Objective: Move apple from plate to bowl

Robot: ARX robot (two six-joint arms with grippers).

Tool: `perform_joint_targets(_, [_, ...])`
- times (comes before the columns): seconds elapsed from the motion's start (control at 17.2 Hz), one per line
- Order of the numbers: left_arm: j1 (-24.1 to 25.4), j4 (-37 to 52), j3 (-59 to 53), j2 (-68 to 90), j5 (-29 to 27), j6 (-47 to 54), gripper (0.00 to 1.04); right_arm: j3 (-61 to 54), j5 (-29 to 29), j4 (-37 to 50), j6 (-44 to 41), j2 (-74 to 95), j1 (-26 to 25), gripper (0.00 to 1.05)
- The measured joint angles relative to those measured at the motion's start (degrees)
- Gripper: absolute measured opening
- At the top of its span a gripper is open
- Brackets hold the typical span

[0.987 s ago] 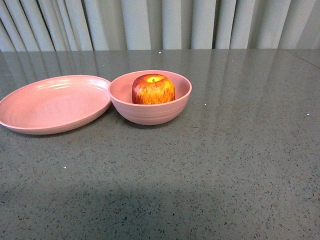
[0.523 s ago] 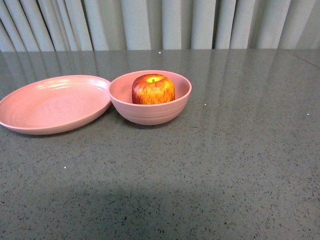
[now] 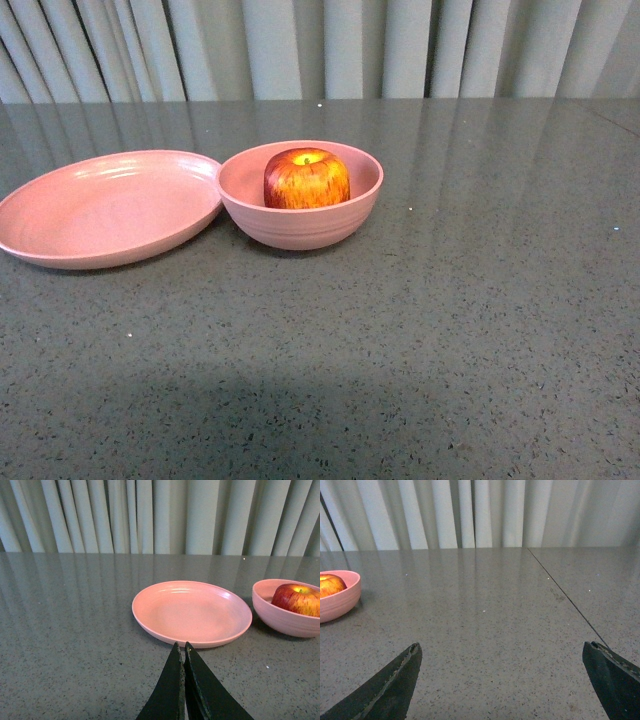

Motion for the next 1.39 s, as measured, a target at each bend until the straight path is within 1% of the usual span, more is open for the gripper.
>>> perform_joint_targets(0.29, [0.0,-4.48,0.0,-4.44,-0.02,0.0,0.01,0.0,0.0,0.0,0.02,0.0,0.0,0.98])
perform_joint_targets(0.35, [0.0,-6.97,0.04,-6.21,-0.02,0.0,0.01,0.0,0.0,0.0,0.02,-0.02,0.0,0.98])
perform_joint_targets(0.41, [0.0,-14.86,0.04,-11.54,0.15,0.0,0.01,0.0,0.0,-0.02,0.0,-0.02,0.0,0.98])
perform_joint_targets(0.46, [0.0,-13.84,0.04,-14.05,0.02,0.02,0.01,0.0,0.0,-0.02,0.0,-0.02,0.0,0.98])
perform_joint_targets(0.58, [0.0,-15.12,0.02,-13.97,-0.09,0.13,0.01,0.0,0.0,0.02,0.0,0.0,0.0,0.98])
perform_joint_targets(0.93, [0.0,-14.82,0.04,-13.99,0.0,0.15,0.01,0.0,0.0,-0.02,0.02,-0.02,0.0,0.98])
perform_joint_targets(0.99, [0.0,-14.82,0.02,-13.99,0.0,0.15,0.05,0.0,0.0,0.0,0.0,0.0,0.0,0.98])
perform_joint_targets(1.28, [0.0,-14.82,0.02,-13.99,0.0,0.15,0.59,0.0,0.0,-0.02,0.0,0.0,0.0,0.98])
perform_joint_targets(1.39, [0.0,-14.82,0.02,-13.99,0.0,0.15,0.82,0.0,0.0,-0.02,0.0,0.0,0.0,0.98])
